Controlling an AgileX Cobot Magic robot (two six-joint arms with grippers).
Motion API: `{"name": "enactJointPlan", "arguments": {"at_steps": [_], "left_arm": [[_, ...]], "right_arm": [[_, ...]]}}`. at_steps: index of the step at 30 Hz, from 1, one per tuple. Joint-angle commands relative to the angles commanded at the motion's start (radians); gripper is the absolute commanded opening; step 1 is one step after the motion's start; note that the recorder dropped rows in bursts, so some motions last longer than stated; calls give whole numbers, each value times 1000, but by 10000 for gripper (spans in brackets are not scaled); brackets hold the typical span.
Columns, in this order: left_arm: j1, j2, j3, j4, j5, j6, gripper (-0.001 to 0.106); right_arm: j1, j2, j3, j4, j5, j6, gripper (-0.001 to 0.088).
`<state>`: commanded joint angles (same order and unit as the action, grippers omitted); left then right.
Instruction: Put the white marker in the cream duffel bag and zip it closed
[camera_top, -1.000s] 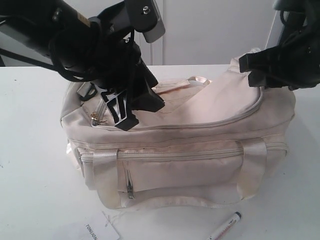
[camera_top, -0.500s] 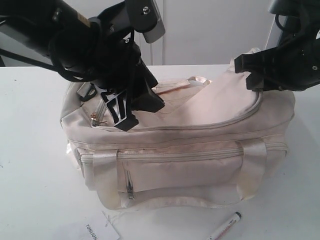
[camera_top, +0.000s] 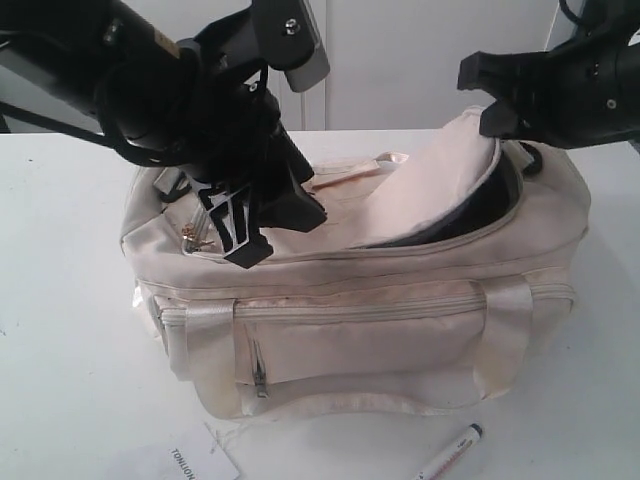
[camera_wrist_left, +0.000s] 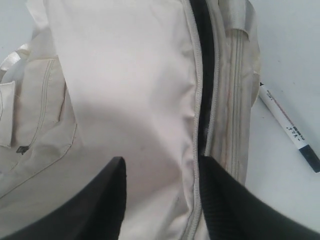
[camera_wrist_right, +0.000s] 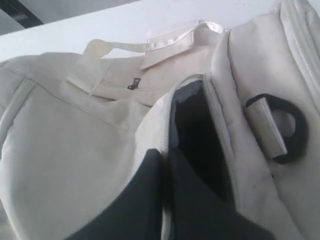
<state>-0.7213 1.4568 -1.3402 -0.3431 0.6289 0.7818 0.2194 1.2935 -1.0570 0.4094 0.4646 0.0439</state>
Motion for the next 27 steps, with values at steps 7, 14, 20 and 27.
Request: {"name": "enactJointPlan", "arguments": {"at_steps": [7,14,20,27], "left_arm": [[0,0,0,0,0,0,509],[0,0,0,0,0,0,509],[0,0,0,0,0,0,509],[0,-4,0,0,0,0,509]], "right_arm": [[-2,0,0,4,-105,127,0],[-2,0,0,4,-144,152,0],[-2,0,0,4,-178,169,0],[-2,0,0,4,-198,169,0]]}}
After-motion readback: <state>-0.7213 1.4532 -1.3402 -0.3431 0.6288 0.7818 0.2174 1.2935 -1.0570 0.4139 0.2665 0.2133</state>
